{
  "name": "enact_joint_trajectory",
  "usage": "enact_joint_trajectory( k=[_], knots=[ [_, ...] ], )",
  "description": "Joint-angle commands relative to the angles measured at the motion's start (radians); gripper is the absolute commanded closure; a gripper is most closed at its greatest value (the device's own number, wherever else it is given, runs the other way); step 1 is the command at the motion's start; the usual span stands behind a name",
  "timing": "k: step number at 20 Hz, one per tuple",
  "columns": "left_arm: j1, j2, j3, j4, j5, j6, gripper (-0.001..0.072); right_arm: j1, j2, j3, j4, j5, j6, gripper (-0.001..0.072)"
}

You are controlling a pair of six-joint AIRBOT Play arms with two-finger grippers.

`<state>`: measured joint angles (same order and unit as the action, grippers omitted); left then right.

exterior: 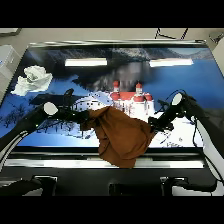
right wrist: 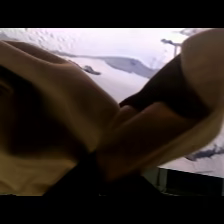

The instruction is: Fold the clothes and pants, and hang the long-sleeved shirts on hangers.

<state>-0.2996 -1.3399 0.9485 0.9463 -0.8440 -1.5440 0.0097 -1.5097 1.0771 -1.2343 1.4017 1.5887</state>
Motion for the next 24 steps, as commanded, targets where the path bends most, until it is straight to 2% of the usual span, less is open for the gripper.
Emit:
enact_joint_trajectory(
  k=[1,4,6,9,14,17,19,21,22,24],
  knots=[
    [0.038,0.035,0.055,0.001,-0.005,0.094,0.0683,-0.001,0.032,0.070,0.012,0.009,-0.040,0.0671],
    [0.135,0.134,0.245,0.008,-0.005,0.135,0.0683,-0.019,0.165,0.331,-0.051,-0.034,-0.028,0.0671],
    [0.208,0.216,0.414,0.008,-0.005,0.135,0.0682,-0.046,0.269,0.544,-0.132,-0.128,0.012,0.0670],
    [0.288,0.343,0.619,0.007,-0.005,0.134,0.0682,-0.085,0.414,0.707,-0.254,-0.235,0.070,0.0670],
    [0.303,0.528,0.653,0.008,-0.027,0.134,0.0682,-0.090,0.556,0.713,-0.256,-0.097,0.044,0.0669],
    [0.303,0.573,0.654,0.008,0.030,0.135,0.0682,-0.090,0.577,0.713,-0.255,-0.006,0.045,0.0669],
    [0.303,0.566,0.653,0.059,0.014,0.134,0.0682,-0.090,0.568,0.703,-0.246,0.135,0.047,0.0669],
    [0.303,0.529,0.630,0.137,-0.064,0.131,0.0682,-0.090,0.550,0.615,-0.234,0.304,0.051,0.0669],
    [0.303,0.505,0.597,0.148,-0.101,0.131,0.0682,-0.090,0.549,0.520,-0.216,0.344,0.052,0.0670],
    [0.294,0.442,0.475,0.147,-0.106,0.132,0.0681,-0.090,0.549,0.276,-0.159,0.312,0.047,0.0670]
  ],
)
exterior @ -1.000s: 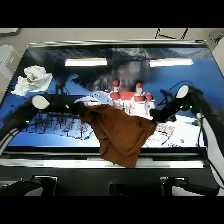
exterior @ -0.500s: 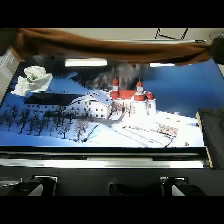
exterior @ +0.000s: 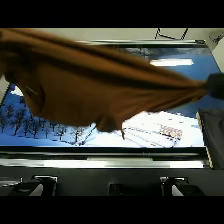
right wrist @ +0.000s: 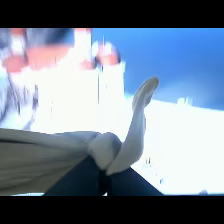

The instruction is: Fold the clothes and pants, and hang the long-sleeved shirts on hangers.

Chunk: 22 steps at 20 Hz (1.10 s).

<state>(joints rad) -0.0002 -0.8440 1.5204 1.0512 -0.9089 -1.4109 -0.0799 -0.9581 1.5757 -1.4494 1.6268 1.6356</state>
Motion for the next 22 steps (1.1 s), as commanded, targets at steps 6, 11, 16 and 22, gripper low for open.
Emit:
enact_joint_trajectory(
  k=[6,11,16,22],
  knots=[
    [-0.111,-0.437,-0.334,0.029,0.382,0.031,0.0681,-0.001,-0.093,-0.772,0.193,-0.543,-0.018,0.0669],
    [-0.159,-0.628,-0.333,-0.038,0.198,-0.051,0.0327,-0.001,-0.200,-0.782,0.227,-0.568,0.013,0.0668],
    [0.068,-0.621,-0.305,0.023,-0.322,-0.055,-0.0013,-0.001,-0.204,-0.782,0.223,-0.575,0.004,0.0668],
    [0.109,-0.621,-0.619,-0.232,-0.278,0.053,-0.0011,0.000,-0.204,-0.782,0.226,-0.578,0.002,0.0668]
  ],
)
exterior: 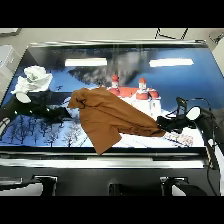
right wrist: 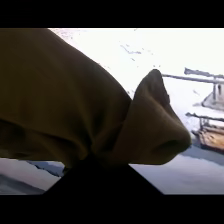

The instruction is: Fold the clothes and pants, and hang the long-sleeved shirts on hangers.

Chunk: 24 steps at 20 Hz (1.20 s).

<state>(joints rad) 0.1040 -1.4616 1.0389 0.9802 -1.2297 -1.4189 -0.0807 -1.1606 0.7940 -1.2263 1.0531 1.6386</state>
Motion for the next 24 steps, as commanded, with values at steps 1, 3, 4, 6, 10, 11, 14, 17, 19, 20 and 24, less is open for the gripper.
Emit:
enact_joint_trajectory(
  k=[1,3,4,6,10,11,14,17,19,20,24],
  knots=[
    [-0.019,-0.010,-0.181,-0.242,0.113,0.088,-0.0011,0.000,-0.001,-0.001,0.004,0.002,-0.001,0.0668],
    [-0.076,-0.032,-0.218,-0.368,0.207,0.139,0.0022,0.000,-0.001,-0.001,0.005,0.019,-0.001,0.0668],
    [-0.105,-0.045,-0.214,-0.390,0.237,0.140,0.0097,0.000,-0.001,-0.001,0.005,0.027,-0.001,0.0668],
    [-0.152,-0.057,-0.214,-0.416,0.321,0.130,0.0105,0.000,-0.001,-0.001,0.007,0.031,-0.001,0.0668],
    [-0.193,-0.059,-0.210,-0.417,0.426,0.039,0.0507,0.000,-0.001,0.000,0.016,0.031,-0.001,0.0668],
    [-0.189,-0.055,-0.193,-0.417,0.407,0.064,0.0680,0.000,-0.001,0.005,0.014,0.022,-0.002,0.0668],
    [-0.166,0.037,-0.063,-0.412,0.388,0.196,0.0684,0.000,0.015,0.127,-0.018,0.022,-0.060,0.0668],
    [-0.111,0.223,0.202,-0.412,0.413,0.279,0.0684,0.000,0.053,0.426,-0.134,0.010,-0.084,0.0668],
    [-0.060,0.332,0.426,-0.407,0.446,0.279,0.0683,0.000,0.078,0.682,-0.207,0.003,-0.084,0.0668],
    [-0.031,0.375,0.535,-0.392,0.466,0.278,0.0683,0.000,0.093,0.808,-0.230,0.004,-0.084,0.0668],
    [0.059,0.511,0.827,-0.370,0.468,0.255,0.0683,0.000,0.182,1.116,-0.237,0.005,-0.084,0.0668]
  ],
)
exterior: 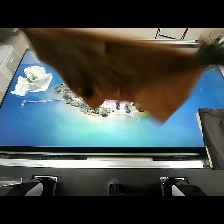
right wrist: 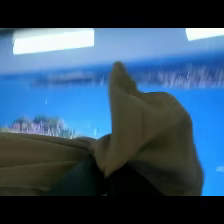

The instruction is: Fold the clothes and pants, and hang the long-sleeved shirts on hangers.

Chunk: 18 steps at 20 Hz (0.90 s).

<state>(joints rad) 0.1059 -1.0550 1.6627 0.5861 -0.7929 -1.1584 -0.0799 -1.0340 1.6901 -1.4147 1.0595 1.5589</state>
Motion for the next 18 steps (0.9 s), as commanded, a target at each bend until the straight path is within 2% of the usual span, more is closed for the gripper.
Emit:
enact_joint_trajectory(
  k=[1,4,8,10,12,14,16,18],
  knots=[
    [0.056,0.140,0.217,0.024,0.032,-0.012,0.0682,-0.001,0.085,0.240,-0.048,-0.007,-0.004,0.0668],
    [0.055,0.213,0.217,0.024,0.052,-0.012,0.0683,-0.001,0.166,0.243,-0.049,-0.015,-0.005,0.0668],
    [0.056,0.264,0.217,0.027,0.155,-0.012,0.0683,-0.001,0.220,0.243,-0.048,-0.026,-0.004,0.0668],
    [0.056,0.264,0.216,0.074,0.149,-0.013,0.0683,-0.001,0.220,0.243,-0.049,-0.021,-0.004,0.0668],
    [0.056,0.233,0.215,0.204,0.064,-0.084,0.0683,-0.001,0.187,0.243,-0.043,0.026,-0.003,0.0668],
    [0.055,0.171,0.193,0.359,-0.068,-0.181,0.0683,-0.001,0.098,0.241,0.001,0.160,0.000,0.0668],
    [0.055,0.081,0.111,0.433,-0.171,-0.196,0.0683,0.000,-0.055,0.218,0.056,0.323,0.000,0.0668],
    [0.055,-0.020,-0.017,0.436,-0.183,-0.196,0.0682,0.000,-0.240,0.148,0.126,0.341,0.000,0.0668]
  ],
)
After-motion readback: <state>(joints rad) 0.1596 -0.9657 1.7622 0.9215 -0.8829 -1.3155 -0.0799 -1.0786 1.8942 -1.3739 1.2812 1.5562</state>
